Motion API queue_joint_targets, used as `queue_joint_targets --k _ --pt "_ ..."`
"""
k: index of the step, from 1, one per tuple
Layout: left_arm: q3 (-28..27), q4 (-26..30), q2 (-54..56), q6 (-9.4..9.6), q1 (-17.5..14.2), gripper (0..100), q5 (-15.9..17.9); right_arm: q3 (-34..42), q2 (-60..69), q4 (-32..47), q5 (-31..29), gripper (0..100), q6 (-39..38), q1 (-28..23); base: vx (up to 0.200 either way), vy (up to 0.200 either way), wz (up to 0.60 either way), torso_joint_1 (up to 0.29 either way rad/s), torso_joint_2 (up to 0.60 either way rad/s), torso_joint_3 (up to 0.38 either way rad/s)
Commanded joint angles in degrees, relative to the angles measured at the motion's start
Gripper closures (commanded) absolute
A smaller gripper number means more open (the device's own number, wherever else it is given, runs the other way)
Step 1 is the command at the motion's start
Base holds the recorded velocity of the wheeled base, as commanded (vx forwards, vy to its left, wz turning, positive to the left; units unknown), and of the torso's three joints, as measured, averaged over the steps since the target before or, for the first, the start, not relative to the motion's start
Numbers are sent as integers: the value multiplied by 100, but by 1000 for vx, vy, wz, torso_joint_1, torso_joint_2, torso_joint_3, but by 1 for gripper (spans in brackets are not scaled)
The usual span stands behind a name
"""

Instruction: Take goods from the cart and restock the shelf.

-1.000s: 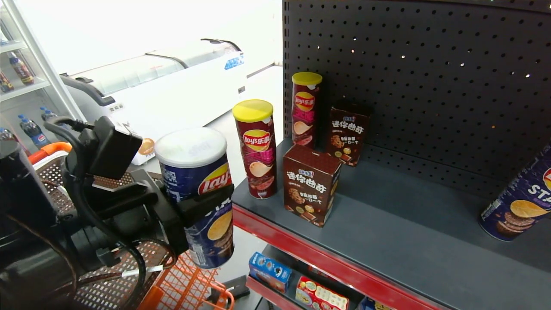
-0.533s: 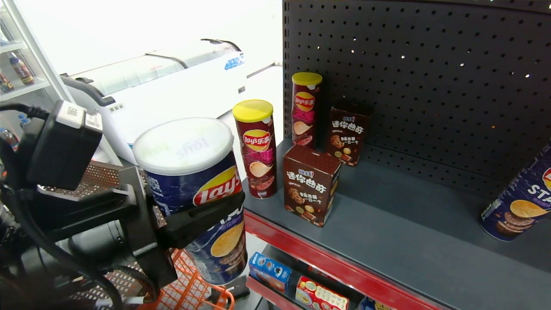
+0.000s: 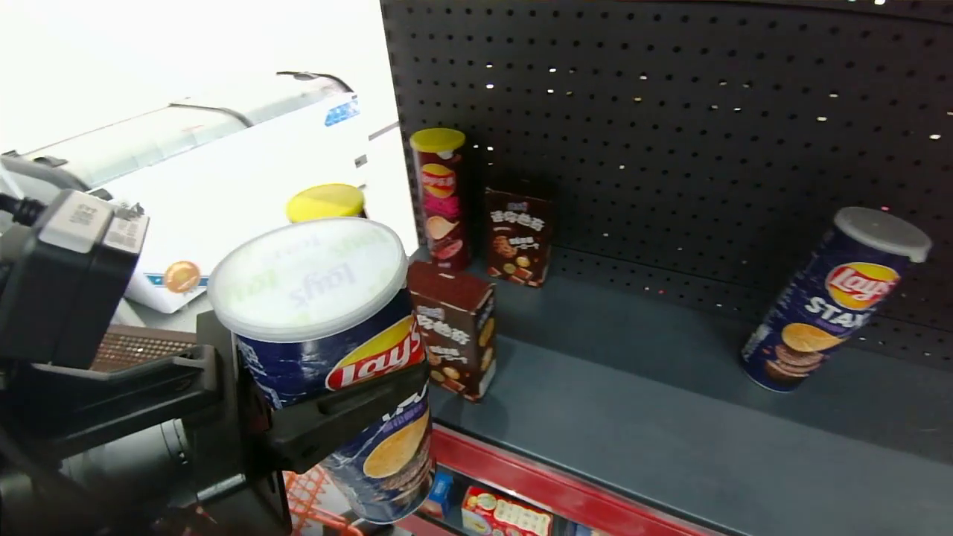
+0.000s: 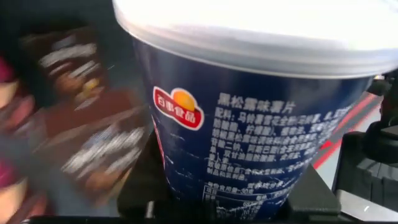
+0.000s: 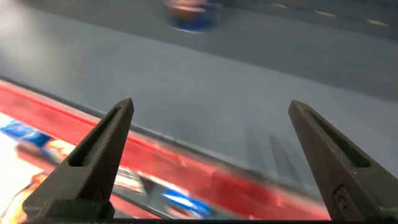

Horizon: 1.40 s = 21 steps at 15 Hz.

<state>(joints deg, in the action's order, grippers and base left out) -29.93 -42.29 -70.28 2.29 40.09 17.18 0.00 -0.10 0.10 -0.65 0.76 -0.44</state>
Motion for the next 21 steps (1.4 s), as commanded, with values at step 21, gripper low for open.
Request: queue_joint_targets --k 21 --pt "189 -7 208 17 -90 100 -180 0 1 -1 -14 0 4 0 0 0 -171 1 1 2"
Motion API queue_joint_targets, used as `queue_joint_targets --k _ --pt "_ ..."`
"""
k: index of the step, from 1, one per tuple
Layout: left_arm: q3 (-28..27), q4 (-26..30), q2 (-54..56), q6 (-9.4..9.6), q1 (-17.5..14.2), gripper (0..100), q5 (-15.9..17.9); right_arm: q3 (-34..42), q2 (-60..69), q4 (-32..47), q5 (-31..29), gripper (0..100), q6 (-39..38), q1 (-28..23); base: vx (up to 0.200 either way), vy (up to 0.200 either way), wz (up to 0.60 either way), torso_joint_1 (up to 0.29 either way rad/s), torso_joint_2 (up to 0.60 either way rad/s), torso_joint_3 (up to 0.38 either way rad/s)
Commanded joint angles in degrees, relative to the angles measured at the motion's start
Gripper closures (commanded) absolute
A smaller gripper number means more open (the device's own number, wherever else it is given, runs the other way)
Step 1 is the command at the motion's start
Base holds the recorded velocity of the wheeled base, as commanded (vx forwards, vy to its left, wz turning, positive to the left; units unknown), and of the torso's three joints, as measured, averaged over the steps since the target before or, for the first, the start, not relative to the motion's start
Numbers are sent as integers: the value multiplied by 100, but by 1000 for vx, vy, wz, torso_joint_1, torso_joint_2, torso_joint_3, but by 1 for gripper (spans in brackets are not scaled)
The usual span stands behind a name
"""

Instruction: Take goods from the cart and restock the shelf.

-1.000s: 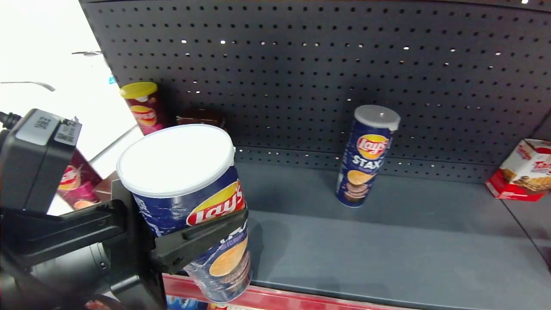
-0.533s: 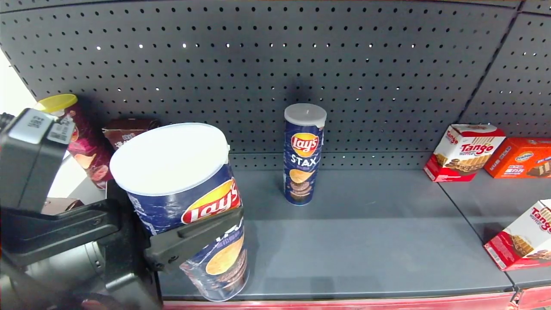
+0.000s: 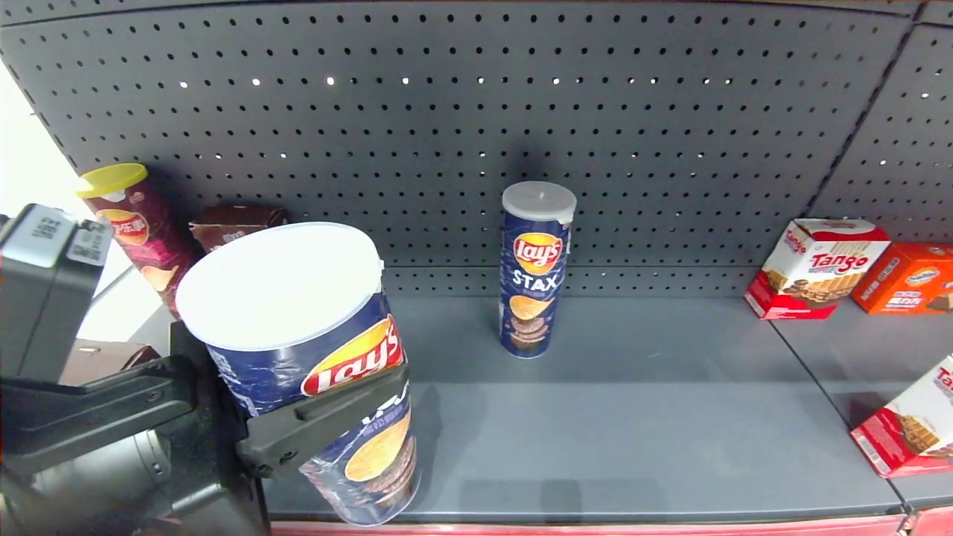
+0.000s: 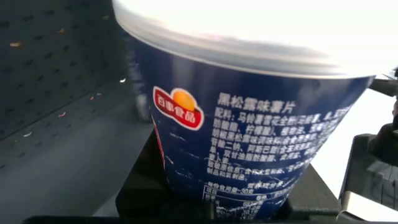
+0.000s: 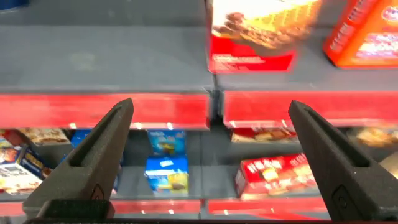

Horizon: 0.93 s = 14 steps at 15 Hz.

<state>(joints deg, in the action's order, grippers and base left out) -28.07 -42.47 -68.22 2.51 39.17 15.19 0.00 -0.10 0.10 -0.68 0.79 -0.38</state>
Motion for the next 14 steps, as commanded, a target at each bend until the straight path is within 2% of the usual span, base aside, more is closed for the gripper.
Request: queue_joint_targets --k 1,8,9,10,11,12,14 --pt "57 11 -7 21 3 100 -34 0 -8 -1 7 0 9 -6 0 0 0 0 0 0" --pt "13 2 -113 65 -6 100 -157 0 -69 17 86 0 35 38 0 0 0 0 0 0" --pt "57 -24 -165 65 -6 100 -157 -316 -148 -19 218 0 70 47 0 0 0 0 0 0" --pt "-67 -24 -183 65 -6 100 -157 -1837 -1511 -89 367 0 26 82 0 0 0 0 0 0" --pt "-128 -15 -218 65 3 100 -157 -2127 -2179 -115 446 0 -88 117 0 0 0 0 0 0" --pt "-93 -33 -253 65 3 100 -148 -2250 -2275 -168 578 0 -35 196 0 0 0 0 0 0" --pt "-84 -33 -236 39 -6 100 -139 -2391 -2548 -186 604 0 571 196 0 0 0 0 0 0"
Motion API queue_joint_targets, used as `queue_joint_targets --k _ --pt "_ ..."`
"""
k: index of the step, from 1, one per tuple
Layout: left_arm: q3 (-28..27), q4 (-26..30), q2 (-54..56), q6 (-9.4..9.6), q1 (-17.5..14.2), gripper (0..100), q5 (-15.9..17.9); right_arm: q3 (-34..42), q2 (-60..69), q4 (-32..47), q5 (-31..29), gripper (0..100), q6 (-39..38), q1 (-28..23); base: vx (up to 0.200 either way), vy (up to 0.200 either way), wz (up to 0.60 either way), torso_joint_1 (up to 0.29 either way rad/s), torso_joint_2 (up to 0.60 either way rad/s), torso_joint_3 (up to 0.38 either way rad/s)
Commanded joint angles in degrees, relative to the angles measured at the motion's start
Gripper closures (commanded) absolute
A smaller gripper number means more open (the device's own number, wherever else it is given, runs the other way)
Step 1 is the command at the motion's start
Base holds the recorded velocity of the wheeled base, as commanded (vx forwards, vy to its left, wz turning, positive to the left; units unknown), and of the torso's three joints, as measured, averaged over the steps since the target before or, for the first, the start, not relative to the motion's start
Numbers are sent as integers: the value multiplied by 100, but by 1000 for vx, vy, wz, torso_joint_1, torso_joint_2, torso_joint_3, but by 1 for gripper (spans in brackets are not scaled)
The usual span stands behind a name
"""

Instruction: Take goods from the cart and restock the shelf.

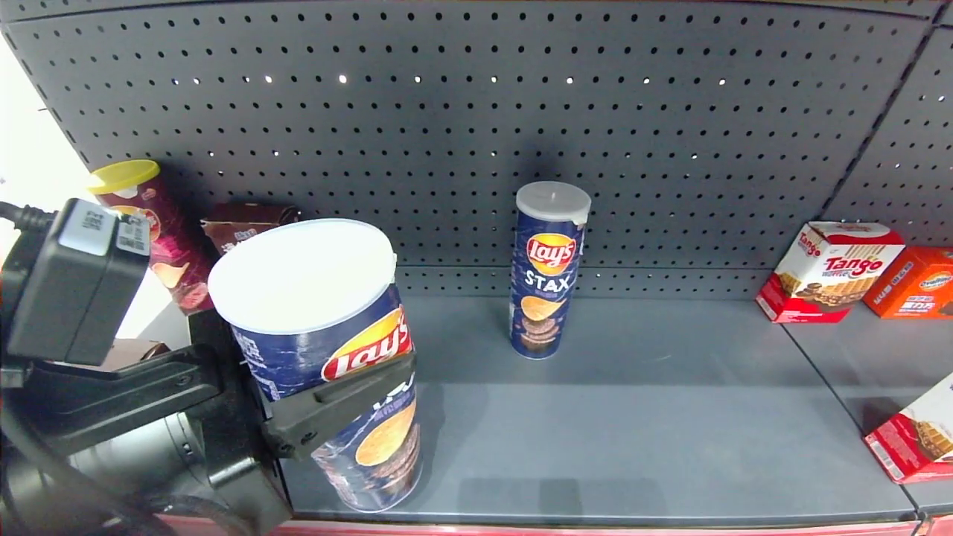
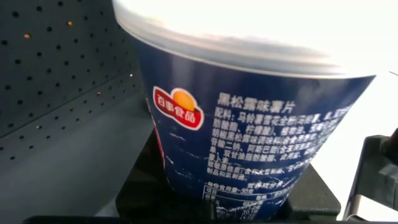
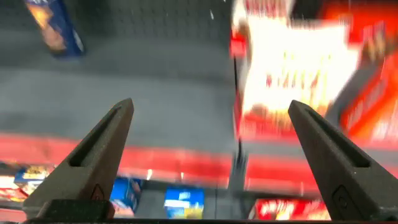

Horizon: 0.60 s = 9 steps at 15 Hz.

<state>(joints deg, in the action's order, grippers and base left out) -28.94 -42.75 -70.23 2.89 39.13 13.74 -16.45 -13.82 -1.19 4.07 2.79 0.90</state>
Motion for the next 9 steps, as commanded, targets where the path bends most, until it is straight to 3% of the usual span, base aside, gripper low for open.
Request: queue_joint_targets --k 1,4,9 --pt "-6 -5 -26 -16 -11 100 15 -860 -1272 -39 164 0 371 86 0 0 0 0 0 0" --pt "11 -5 -8 -25 -11 100 24 -992 -1483 -30 401 0 406 393 0 0 0 0 0 0" --pt "-15 -5 -43 -25 -11 100 24 -1906 -2810 -153 586 0 406 1123 0 0 0 0 0 0"
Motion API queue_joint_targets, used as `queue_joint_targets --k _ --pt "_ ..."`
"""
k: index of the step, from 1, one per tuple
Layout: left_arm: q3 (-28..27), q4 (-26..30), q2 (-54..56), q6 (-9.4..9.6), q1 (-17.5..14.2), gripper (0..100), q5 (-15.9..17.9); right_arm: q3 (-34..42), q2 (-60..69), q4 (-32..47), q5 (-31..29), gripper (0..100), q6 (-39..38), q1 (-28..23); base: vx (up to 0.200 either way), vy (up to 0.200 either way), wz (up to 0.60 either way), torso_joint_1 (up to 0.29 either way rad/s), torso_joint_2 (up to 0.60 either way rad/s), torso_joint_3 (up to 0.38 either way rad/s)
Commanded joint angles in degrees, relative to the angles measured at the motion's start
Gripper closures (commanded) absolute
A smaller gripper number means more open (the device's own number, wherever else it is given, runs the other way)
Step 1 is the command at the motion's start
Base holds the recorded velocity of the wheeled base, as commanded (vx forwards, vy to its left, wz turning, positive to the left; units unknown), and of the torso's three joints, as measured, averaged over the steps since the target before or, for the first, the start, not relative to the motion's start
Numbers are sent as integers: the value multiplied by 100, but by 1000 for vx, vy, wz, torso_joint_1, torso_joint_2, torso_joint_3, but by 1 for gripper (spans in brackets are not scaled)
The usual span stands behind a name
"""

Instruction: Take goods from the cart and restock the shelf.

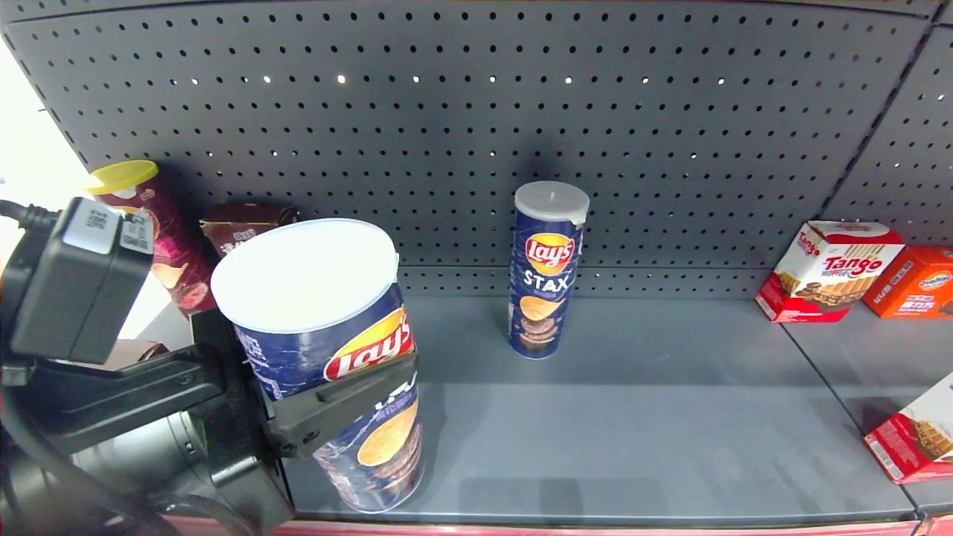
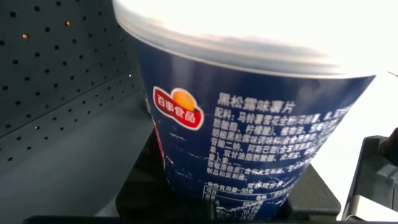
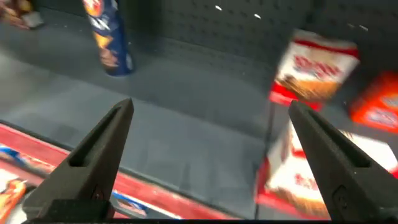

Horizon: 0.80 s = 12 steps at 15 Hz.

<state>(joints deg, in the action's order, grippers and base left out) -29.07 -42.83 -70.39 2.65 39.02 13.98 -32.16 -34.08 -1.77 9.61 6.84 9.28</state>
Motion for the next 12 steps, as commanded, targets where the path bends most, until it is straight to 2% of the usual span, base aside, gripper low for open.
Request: queue_joint_targets --k 1,3,7,12 --pt "-19 2 -28 -1 0 100 -1 -352 -995 -280 41 0 2 399 0 0 0 0 0 0" --pt "-54 2 -28 -10 0 100 8 -335 -1716 -992 41 0 -7 786 0 0 0 0 0 0" --pt "-46 2 -1 -10 0 100 17 -476 -2489 -1106 419 0 -7 1586 0 0 0 0 0 0" --pt "-46 11 16 -10 -360 100 -18 -959 -3473 -1854 674 0 -25 1647 0 0 0 0 0 0"
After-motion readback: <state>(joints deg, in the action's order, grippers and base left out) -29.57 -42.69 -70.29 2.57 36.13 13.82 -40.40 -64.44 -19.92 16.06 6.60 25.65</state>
